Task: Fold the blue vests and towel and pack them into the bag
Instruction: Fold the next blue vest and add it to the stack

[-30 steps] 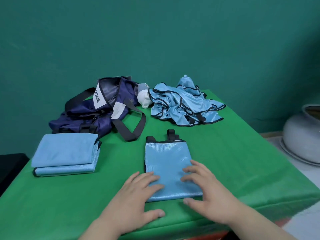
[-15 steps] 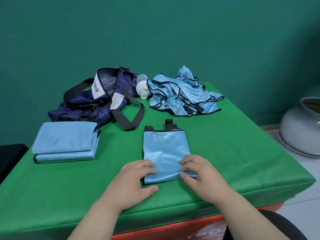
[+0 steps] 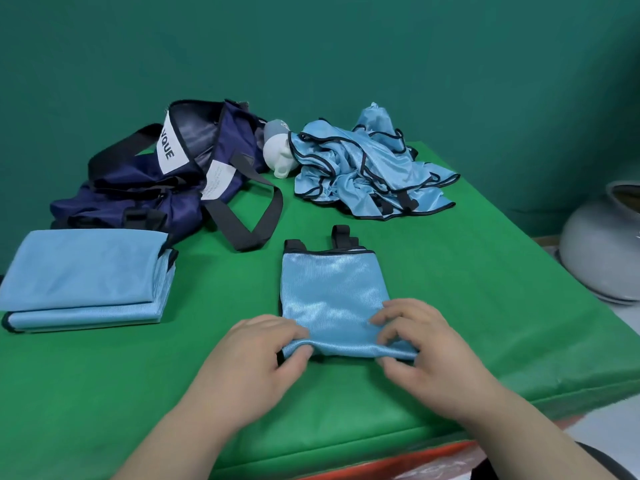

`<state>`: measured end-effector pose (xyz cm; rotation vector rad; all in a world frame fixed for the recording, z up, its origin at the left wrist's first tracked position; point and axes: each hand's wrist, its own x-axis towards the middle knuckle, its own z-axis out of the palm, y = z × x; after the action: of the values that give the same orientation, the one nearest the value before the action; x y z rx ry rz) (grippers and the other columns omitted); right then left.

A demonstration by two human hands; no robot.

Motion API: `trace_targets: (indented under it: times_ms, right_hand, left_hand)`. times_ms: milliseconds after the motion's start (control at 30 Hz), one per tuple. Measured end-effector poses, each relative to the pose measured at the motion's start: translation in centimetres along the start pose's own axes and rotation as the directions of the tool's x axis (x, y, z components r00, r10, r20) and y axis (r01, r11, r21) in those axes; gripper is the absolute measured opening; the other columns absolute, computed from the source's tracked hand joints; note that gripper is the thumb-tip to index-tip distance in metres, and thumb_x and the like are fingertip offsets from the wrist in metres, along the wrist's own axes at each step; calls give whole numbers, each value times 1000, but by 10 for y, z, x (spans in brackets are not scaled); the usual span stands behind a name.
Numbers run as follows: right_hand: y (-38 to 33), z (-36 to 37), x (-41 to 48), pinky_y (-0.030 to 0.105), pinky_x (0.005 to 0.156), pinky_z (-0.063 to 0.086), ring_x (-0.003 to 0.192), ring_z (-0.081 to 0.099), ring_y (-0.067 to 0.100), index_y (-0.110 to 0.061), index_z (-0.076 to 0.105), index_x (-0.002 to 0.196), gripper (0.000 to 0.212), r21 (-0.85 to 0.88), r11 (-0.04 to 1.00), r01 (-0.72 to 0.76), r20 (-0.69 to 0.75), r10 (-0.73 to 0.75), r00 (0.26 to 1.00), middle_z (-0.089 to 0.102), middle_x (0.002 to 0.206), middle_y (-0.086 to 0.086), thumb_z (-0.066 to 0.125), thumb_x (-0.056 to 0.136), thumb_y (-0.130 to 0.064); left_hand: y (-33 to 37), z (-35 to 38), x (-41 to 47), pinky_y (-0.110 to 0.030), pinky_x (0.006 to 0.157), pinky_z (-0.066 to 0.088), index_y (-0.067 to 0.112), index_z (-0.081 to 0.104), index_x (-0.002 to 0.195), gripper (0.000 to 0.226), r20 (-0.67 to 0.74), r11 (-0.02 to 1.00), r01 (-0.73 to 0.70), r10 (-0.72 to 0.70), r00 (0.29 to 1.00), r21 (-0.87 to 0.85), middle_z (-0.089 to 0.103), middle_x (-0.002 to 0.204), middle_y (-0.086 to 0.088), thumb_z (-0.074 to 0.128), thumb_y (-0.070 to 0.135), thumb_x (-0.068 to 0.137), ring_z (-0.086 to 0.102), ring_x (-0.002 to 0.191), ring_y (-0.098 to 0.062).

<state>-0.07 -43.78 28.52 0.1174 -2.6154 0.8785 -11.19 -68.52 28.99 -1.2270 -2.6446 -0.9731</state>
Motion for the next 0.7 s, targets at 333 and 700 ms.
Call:
trace_targets:
  times_ms: [333,700]
  right_hand:
    - [-5,-5,10,44,99,45,92,65,19,-27,63,77,5,282,955,-92,-25,103,994,70,88,-7,65,73,-29]
    - [-27,-6,8,28,73,44,72,57,35,-24,65,81,8,525,825,-209,-124,318,940,63,79,14,72,80,-21]
  left_hand:
    - [6,-11,-6,-22,87,43,42,64,92,24,23,997,69,-68,997,-33,65,93,27,51,55,76,54,97,3]
    - [32,-32,-12,-29,52,41,46,63,97,23,-42,920,194,-221,974,-340,69,78,7,68,53,76,53,48,-17]
